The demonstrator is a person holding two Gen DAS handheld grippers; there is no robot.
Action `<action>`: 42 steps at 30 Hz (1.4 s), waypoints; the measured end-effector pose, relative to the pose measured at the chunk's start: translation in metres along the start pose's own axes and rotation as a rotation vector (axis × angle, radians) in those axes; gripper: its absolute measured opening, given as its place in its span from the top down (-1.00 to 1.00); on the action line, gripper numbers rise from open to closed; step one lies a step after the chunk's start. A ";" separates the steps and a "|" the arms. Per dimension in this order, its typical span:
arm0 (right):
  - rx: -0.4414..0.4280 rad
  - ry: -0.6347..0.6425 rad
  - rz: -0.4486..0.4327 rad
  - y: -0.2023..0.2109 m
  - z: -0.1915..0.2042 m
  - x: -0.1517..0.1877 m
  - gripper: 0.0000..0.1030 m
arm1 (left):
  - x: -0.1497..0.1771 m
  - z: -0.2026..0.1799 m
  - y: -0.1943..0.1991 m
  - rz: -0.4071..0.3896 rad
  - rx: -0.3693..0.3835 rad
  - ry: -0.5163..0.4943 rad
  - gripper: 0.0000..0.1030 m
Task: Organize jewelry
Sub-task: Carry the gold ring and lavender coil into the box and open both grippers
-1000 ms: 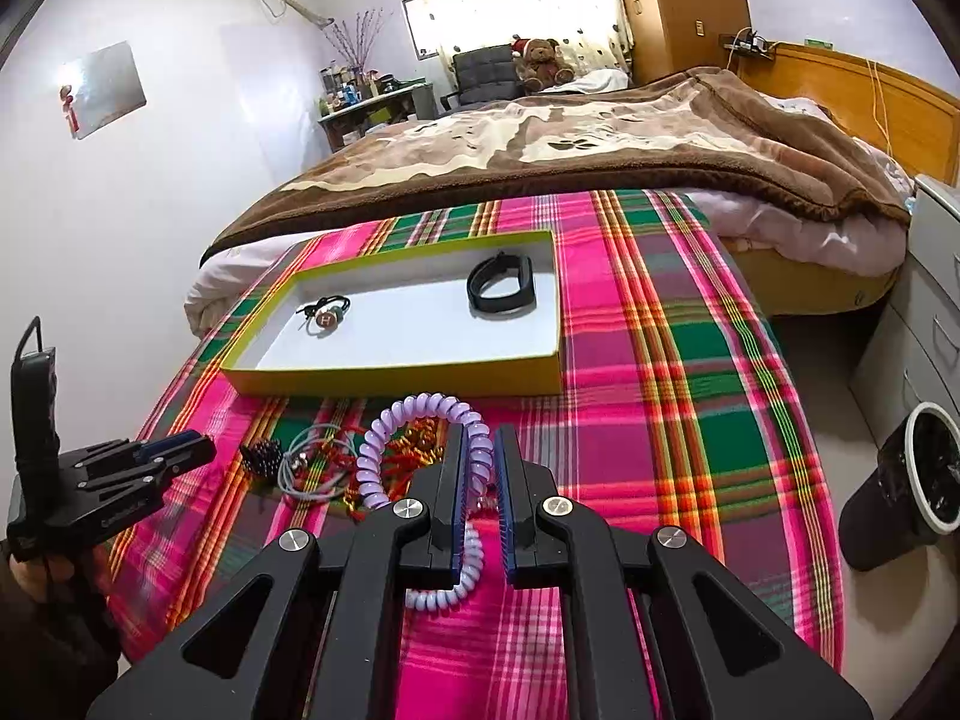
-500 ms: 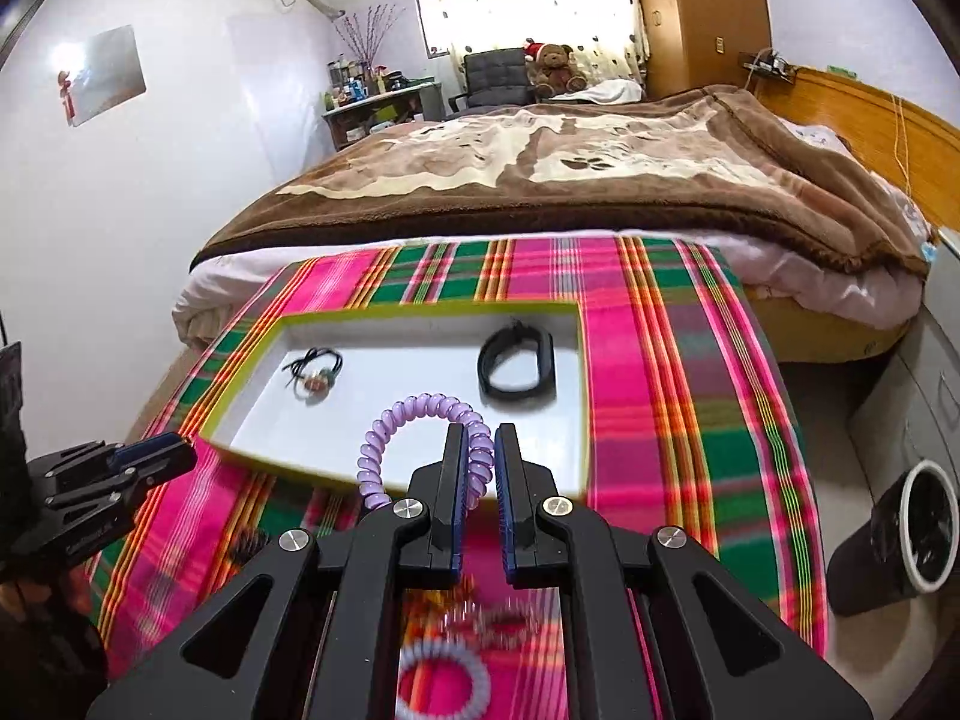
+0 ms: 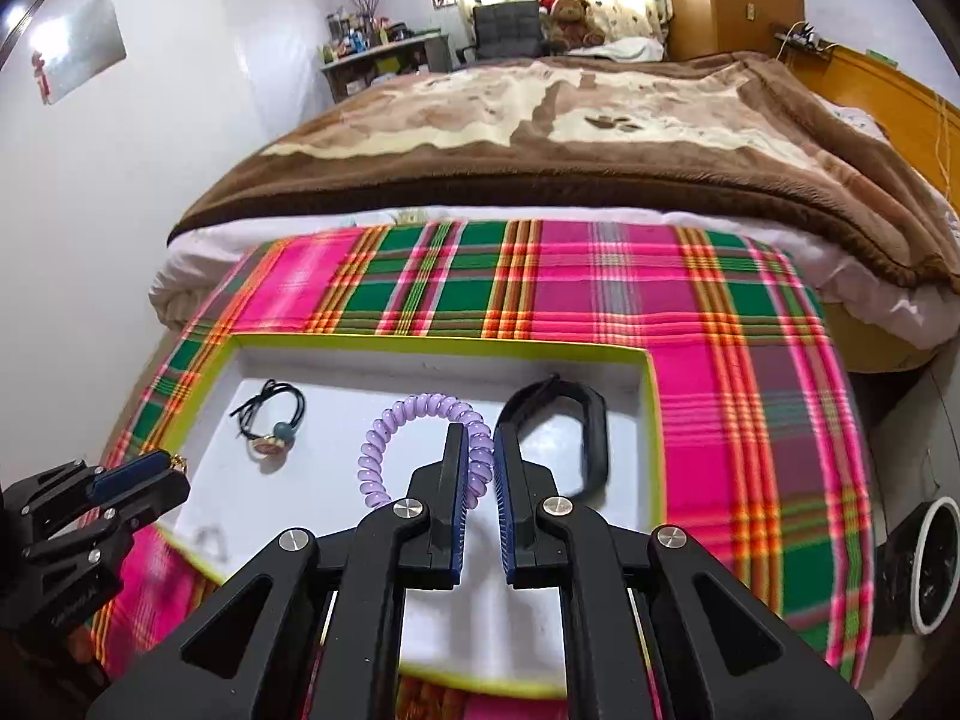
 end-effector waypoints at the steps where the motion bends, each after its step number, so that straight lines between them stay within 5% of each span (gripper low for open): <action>1: 0.003 0.001 0.006 -0.004 0.000 -0.001 0.83 | 0.000 0.001 -0.004 0.008 -0.001 0.000 0.57; 12: 0.017 0.017 0.079 -0.043 0.007 -0.009 0.83 | 0.003 0.009 -0.028 0.053 -0.014 0.015 0.57; 32: 0.024 0.004 0.094 -0.056 0.009 -0.010 0.82 | 0.004 0.011 -0.038 0.065 -0.026 0.011 0.56; 42: 0.016 -0.003 0.076 -0.048 0.007 -0.010 0.82 | 0.004 0.009 -0.036 0.064 -0.017 0.012 0.36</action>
Point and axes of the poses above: each gripper's, at about its wrist camera, not at the fingertips, and y roughly against the way its jaws point, z to its left, x to its underside, the point moved 3 cm from there along -y, roughly the way its jaws point, and after that the axes turned 7 degrees about -y, right-handed, at the moved point
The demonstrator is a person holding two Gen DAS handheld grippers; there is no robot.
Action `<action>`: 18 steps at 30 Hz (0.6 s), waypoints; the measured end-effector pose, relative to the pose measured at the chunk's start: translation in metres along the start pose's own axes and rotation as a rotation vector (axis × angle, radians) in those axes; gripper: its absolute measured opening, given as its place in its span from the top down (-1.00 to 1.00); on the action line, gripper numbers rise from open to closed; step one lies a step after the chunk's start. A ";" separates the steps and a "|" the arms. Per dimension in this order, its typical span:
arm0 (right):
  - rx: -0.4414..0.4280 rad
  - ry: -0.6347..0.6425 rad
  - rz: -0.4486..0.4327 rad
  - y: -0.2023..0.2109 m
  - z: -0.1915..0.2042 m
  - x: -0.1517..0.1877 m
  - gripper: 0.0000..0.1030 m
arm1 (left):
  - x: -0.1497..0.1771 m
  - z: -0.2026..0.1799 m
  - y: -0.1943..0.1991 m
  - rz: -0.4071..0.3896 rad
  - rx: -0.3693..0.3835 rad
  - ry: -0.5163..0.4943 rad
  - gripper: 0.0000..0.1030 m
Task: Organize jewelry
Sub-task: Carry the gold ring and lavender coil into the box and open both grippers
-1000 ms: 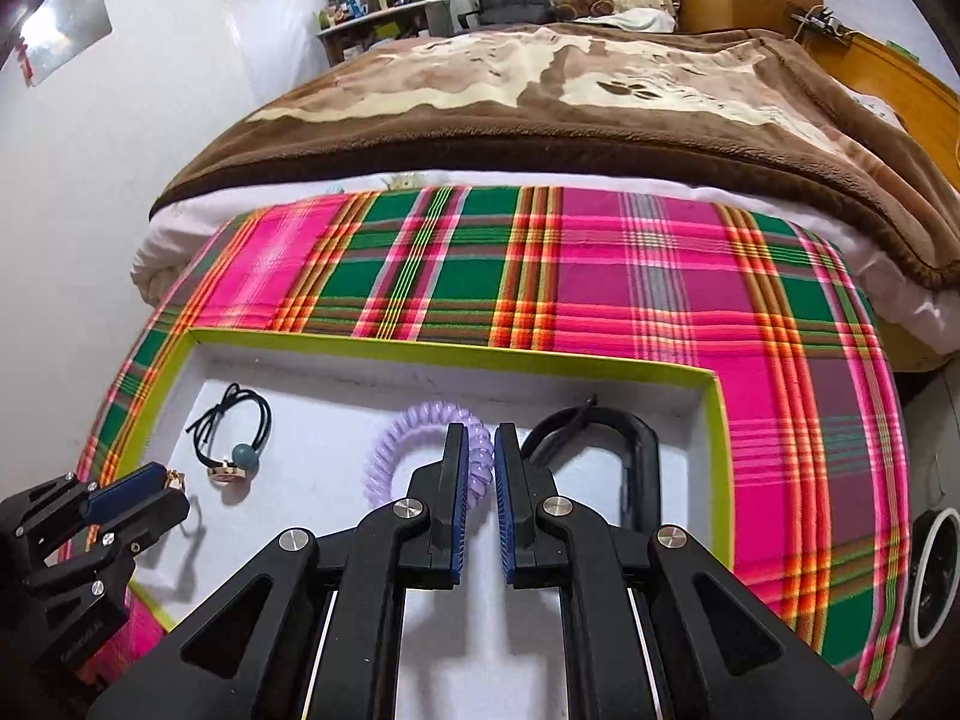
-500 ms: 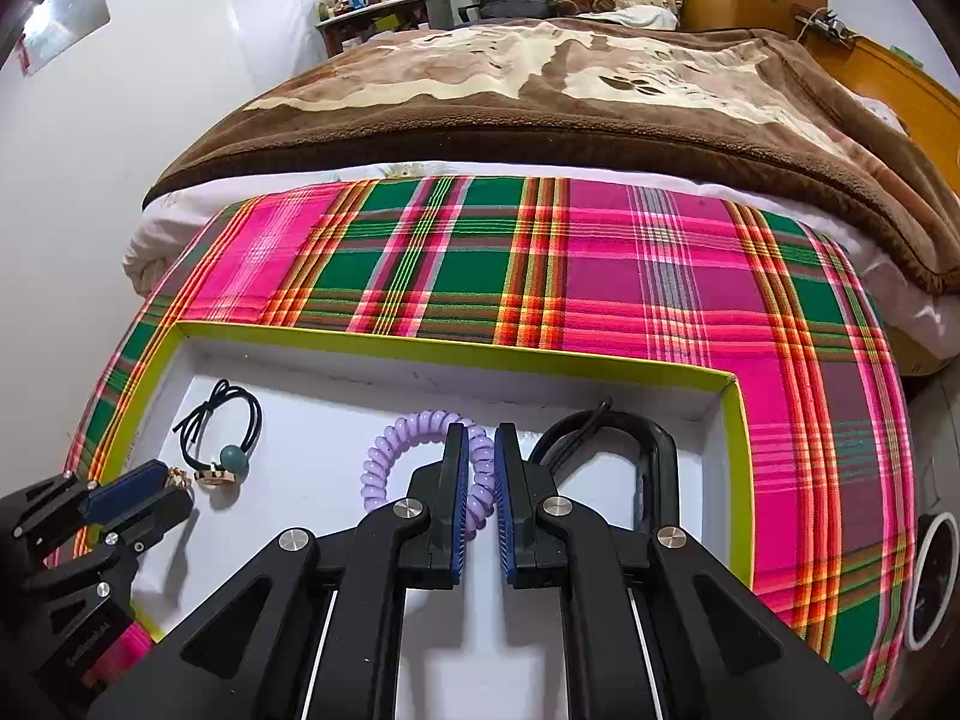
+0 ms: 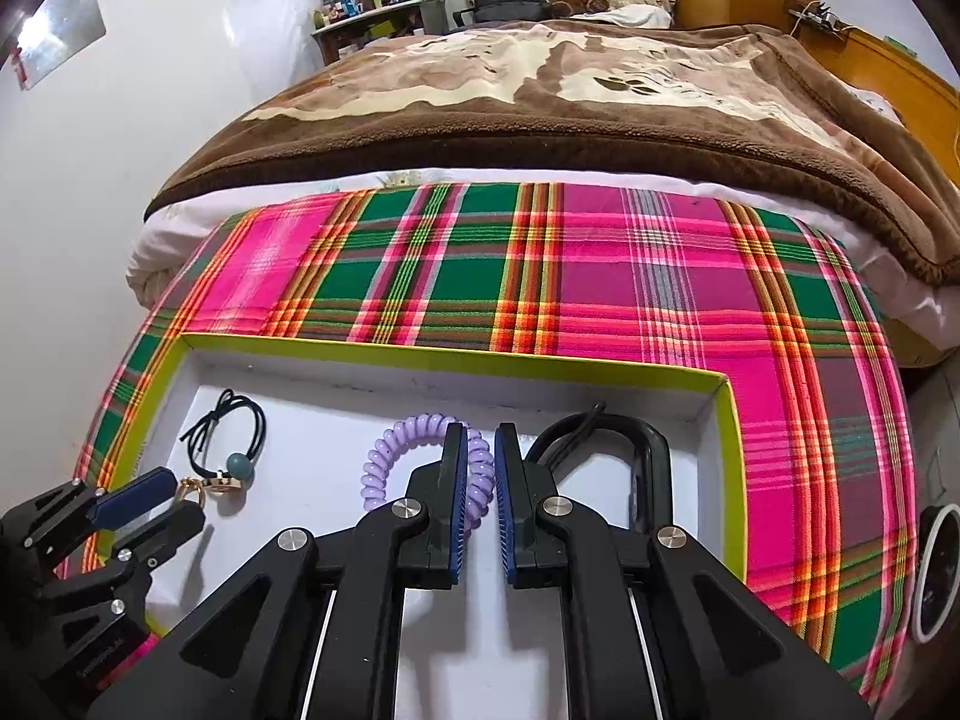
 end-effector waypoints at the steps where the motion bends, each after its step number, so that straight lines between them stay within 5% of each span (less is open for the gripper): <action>1: 0.001 0.000 -0.004 0.002 0.000 0.000 0.82 | 0.000 0.000 0.002 -0.003 -0.002 -0.002 0.28; 12: -0.024 0.003 -0.050 0.037 0.004 0.010 0.69 | 0.006 -0.002 0.039 -0.057 0.033 0.032 0.11; 18: -0.036 -0.002 -0.085 0.065 0.004 0.023 0.25 | 0.017 -0.009 0.064 -0.093 0.055 0.034 0.08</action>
Point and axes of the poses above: each gripper's, at about its wrist camera, not at the fingertips, and y roughly against the way its jaws point, z to its left, x to its underside, the point moved 3 cm from there along -y, roughly the way its jaws point, and after that the axes turned 7 degrees about -y, right-handed, at the moved point
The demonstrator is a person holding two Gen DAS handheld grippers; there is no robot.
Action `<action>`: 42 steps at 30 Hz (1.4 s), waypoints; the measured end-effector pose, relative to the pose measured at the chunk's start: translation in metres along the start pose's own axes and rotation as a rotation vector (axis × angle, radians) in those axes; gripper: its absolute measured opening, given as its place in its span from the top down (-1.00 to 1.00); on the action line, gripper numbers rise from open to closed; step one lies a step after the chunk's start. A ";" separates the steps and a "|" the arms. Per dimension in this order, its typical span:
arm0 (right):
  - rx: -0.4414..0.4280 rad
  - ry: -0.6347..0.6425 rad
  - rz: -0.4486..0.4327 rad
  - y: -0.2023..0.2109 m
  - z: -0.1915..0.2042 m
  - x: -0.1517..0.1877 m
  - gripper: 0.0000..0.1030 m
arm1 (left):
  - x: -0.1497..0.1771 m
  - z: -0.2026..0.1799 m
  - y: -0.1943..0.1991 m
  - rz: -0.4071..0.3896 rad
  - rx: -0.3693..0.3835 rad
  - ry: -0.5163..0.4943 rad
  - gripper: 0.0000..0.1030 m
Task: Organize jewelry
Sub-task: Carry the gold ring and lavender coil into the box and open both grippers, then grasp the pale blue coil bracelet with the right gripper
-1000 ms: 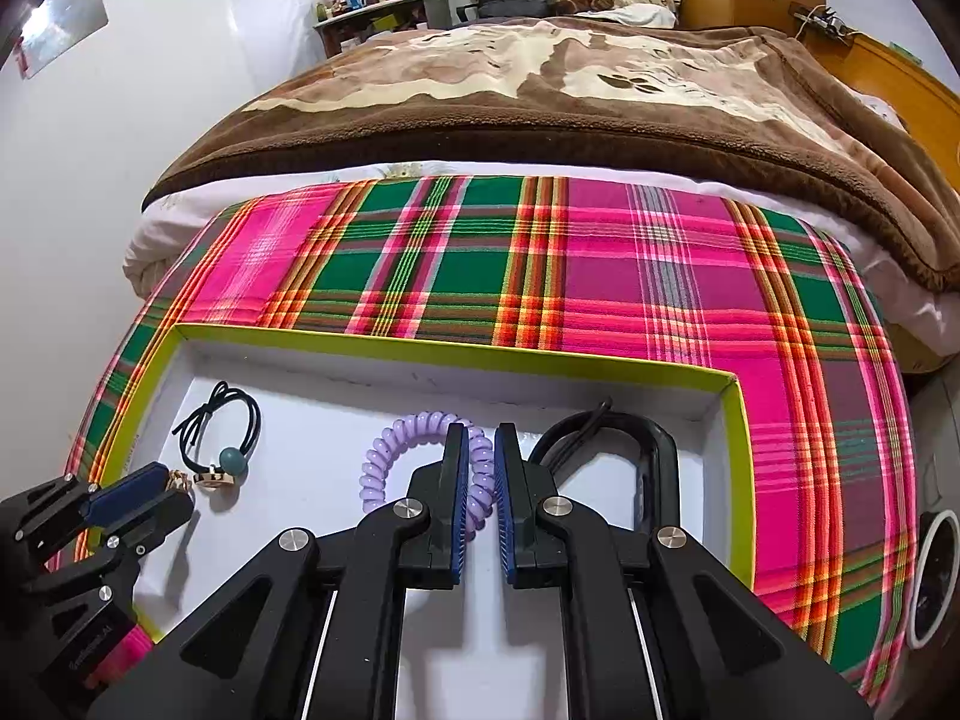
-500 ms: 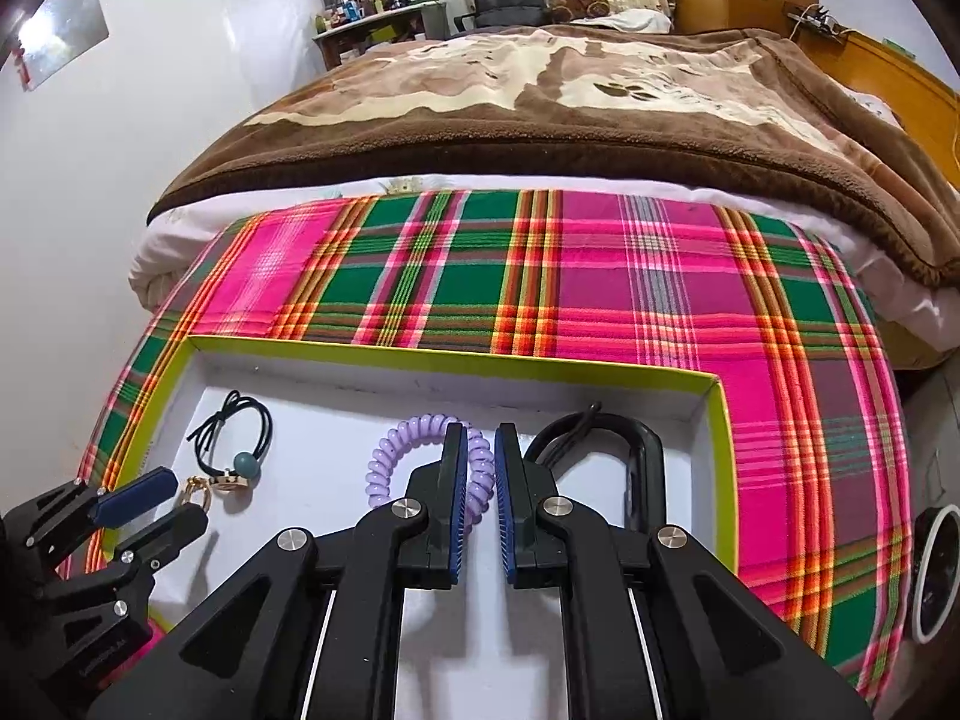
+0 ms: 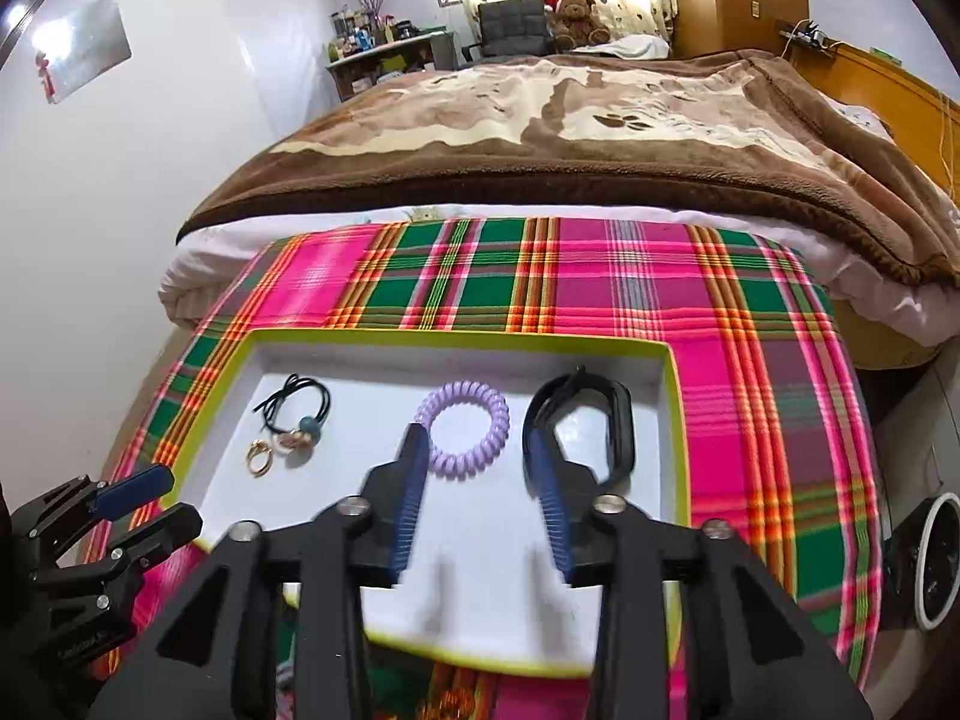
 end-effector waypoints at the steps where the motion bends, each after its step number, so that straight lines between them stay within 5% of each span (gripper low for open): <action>1: -0.002 -0.003 -0.006 0.005 0.000 0.003 0.25 | 0.002 -0.001 0.004 -0.004 0.008 0.003 0.08; 17: 0.033 -0.025 -0.044 0.073 -0.026 0.080 0.25 | 0.042 -0.016 0.036 -0.010 0.061 0.023 0.08; 27: 0.084 -0.031 0.011 0.073 -0.037 0.136 0.25 | 0.063 -0.014 0.040 0.001 0.087 0.054 0.07; 42: 0.141 0.057 0.040 0.062 -0.019 0.162 0.25 | 0.076 -0.003 0.044 0.009 0.085 0.084 0.07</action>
Point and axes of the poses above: each gripper's, at about its wrist camera, not at the fingertips, and y roughly against the way its jaws point, z to its left, x to its underside, the point moved 3 cm from there along -y, roughly the way its jaws point, and after that the axes turned 7 degrees about -y, right-handed, at the moved point
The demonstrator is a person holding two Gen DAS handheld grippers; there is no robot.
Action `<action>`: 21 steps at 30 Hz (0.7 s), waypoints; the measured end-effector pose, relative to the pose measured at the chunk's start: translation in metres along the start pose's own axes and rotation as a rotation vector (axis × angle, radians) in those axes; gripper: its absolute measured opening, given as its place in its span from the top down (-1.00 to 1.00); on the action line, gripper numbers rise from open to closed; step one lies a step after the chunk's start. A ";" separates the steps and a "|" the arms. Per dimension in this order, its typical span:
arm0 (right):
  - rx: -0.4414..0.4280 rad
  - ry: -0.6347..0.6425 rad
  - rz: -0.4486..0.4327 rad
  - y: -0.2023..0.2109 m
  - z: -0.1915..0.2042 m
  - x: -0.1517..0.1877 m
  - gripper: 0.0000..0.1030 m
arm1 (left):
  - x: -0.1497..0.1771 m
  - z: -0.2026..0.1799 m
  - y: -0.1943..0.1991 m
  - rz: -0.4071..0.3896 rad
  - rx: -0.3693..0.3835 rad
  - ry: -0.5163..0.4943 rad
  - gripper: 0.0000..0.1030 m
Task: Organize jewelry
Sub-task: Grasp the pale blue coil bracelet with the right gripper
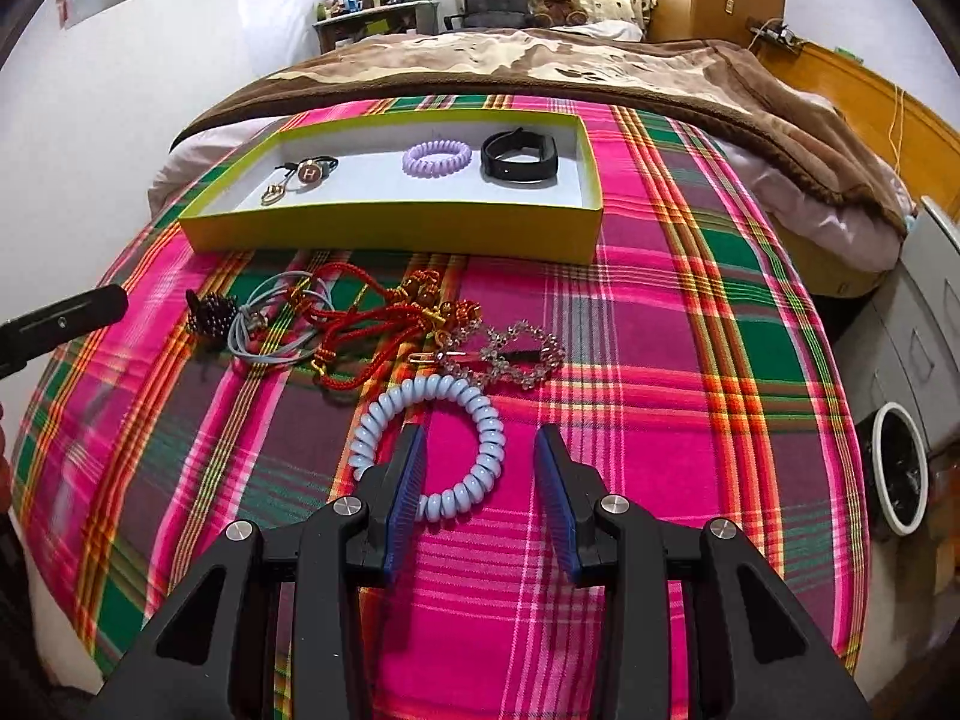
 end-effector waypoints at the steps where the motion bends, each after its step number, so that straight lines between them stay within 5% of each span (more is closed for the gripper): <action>1: 0.001 -0.008 -0.001 0.000 -0.001 0.000 0.25 | 0.000 0.001 0.000 0.000 0.000 0.002 0.07; 8: 0.012 -0.011 -0.026 0.000 0.000 0.002 0.28 | 0.004 0.002 -0.003 0.012 -0.006 -0.001 0.07; 13: 0.024 0.005 -0.045 0.003 0.004 0.005 0.78 | 0.004 -0.001 -0.006 0.023 -0.008 -0.006 0.07; 21: -0.005 -0.063 -0.057 0.007 -0.014 0.005 0.82 | 0.001 -0.016 -0.017 0.048 -0.011 -0.063 0.04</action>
Point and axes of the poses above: each gripper's, at about its wrist camera, not at the fingertips, and y roughly against the way its jaws point, z to its left, x to its underside, the point moved 3 cm from there along -y, roughly the way its jaws point, and after that the axes turned 7 degrees about -y, right-handed, at the moved point
